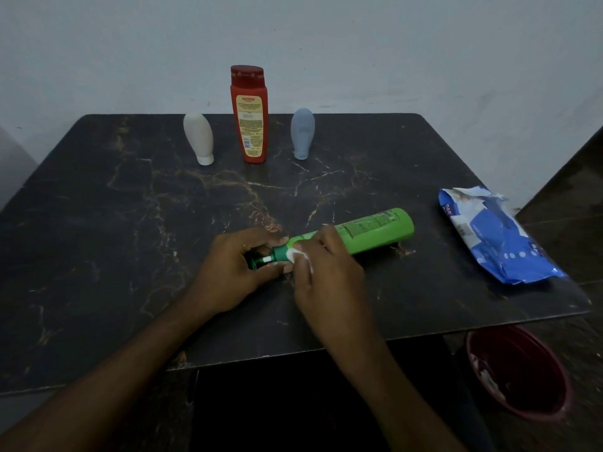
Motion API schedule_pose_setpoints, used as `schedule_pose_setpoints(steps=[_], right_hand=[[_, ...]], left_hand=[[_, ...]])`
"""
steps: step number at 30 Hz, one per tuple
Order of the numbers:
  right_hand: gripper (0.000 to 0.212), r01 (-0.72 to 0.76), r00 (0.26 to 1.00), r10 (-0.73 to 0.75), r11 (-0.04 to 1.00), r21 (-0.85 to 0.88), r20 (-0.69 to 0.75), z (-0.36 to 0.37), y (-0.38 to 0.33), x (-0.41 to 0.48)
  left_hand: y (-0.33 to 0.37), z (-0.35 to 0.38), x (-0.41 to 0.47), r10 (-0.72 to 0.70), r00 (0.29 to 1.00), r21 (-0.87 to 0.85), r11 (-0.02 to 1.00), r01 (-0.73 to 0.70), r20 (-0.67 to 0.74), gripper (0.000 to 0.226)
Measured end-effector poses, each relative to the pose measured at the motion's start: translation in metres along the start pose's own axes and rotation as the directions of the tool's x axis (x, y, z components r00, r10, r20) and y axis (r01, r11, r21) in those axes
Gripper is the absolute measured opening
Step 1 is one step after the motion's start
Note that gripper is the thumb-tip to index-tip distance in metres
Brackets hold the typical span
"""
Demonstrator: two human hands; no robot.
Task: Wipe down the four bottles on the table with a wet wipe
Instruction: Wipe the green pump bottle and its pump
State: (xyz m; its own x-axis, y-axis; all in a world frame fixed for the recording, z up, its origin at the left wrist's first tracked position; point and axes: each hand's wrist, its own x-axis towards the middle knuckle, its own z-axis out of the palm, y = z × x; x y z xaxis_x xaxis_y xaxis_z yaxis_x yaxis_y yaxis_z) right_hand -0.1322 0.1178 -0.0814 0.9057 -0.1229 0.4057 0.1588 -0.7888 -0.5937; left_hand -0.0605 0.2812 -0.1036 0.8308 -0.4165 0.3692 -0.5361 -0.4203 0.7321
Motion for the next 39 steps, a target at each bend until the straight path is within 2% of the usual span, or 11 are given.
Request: schedule_pose_setpoints(steps=[5, 10, 13, 18, 20, 23, 27, 30, 33, 36, 39], right_hand=[[0.024, 0.046, 0.998, -0.045, 0.999, -0.029, 0.033, -0.010, 0.018, 0.004], [0.018, -0.177, 0.971, 0.162, 0.981, -0.076, -0.175, -0.048, 0.082, 0.022], [0.016, -0.225, 0.954, 0.205, 0.972, -0.069, -0.218, -0.042, 0.078, 0.021], [0.012, -0.025, 0.999, 0.025, 1.000, 0.002, -0.033, 0.002, 0.012, -0.010], [0.013, 0.063, 0.998, -0.063, 0.998, 0.016, -0.021, 0.014, 0.000, -0.020], [0.016, 0.087, 0.995, -0.086, 0.995, 0.038, -0.044, 0.016, 0.005, -0.023], [0.012, -0.031, 0.993, 0.030, 0.999, -0.008, -0.112, -0.007, 0.039, -0.010], [0.012, -0.177, 0.958, 0.161, 0.983, -0.048, -0.238, -0.042, 0.090, 0.011], [0.020, -0.297, 0.915, 0.280, 0.955, -0.015, -0.290, -0.063, 0.120, 0.023], [0.019, -0.296, 0.914, 0.282, 0.955, -0.005, -0.291, -0.049, 0.103, 0.018], [0.016, -0.190, 0.958, 0.189, 0.982, 0.015, -0.214, -0.018, 0.061, 0.002]], left_hand=[[0.000, 0.000, 0.000, 0.047, 0.999, 0.032, 0.998, -0.047, -0.003, 0.042], [-0.003, 0.001, 0.001, 0.083, 0.996, 0.065, 0.994, -0.084, 0.008, 0.040], [-0.002, 0.001, 0.000, 0.089, 0.996, 0.103, 0.991, -0.090, 0.014, 0.038], [-0.002, 0.001, -0.001, 0.089, 0.996, 0.114, 0.989, -0.089, 0.010, 0.034], [-0.001, 0.001, -0.002, 0.088, 0.996, 0.108, 0.990, -0.090, 0.023, 0.035], [-0.002, 0.001, -0.002, 0.102, 0.994, 0.106, 0.989, -0.105, 0.033, 0.035], [-0.006, 0.000, -0.001, 0.104, 0.994, 0.094, 0.990, -0.107, 0.034, 0.035], [-0.005, 0.000, 0.000, 0.109, 0.994, 0.082, 0.990, -0.111, 0.031, 0.035], [-0.005, 0.000, 0.000, 0.110, 0.993, 0.084, 0.990, -0.113, 0.033, 0.035], [-0.005, 0.000, -0.001, 0.114, 0.993, 0.085, 0.990, -0.117, 0.033, 0.036], [-0.004, 0.000, -0.002, 0.126, 0.992, 0.093, 0.987, -0.129, 0.031, 0.037]])
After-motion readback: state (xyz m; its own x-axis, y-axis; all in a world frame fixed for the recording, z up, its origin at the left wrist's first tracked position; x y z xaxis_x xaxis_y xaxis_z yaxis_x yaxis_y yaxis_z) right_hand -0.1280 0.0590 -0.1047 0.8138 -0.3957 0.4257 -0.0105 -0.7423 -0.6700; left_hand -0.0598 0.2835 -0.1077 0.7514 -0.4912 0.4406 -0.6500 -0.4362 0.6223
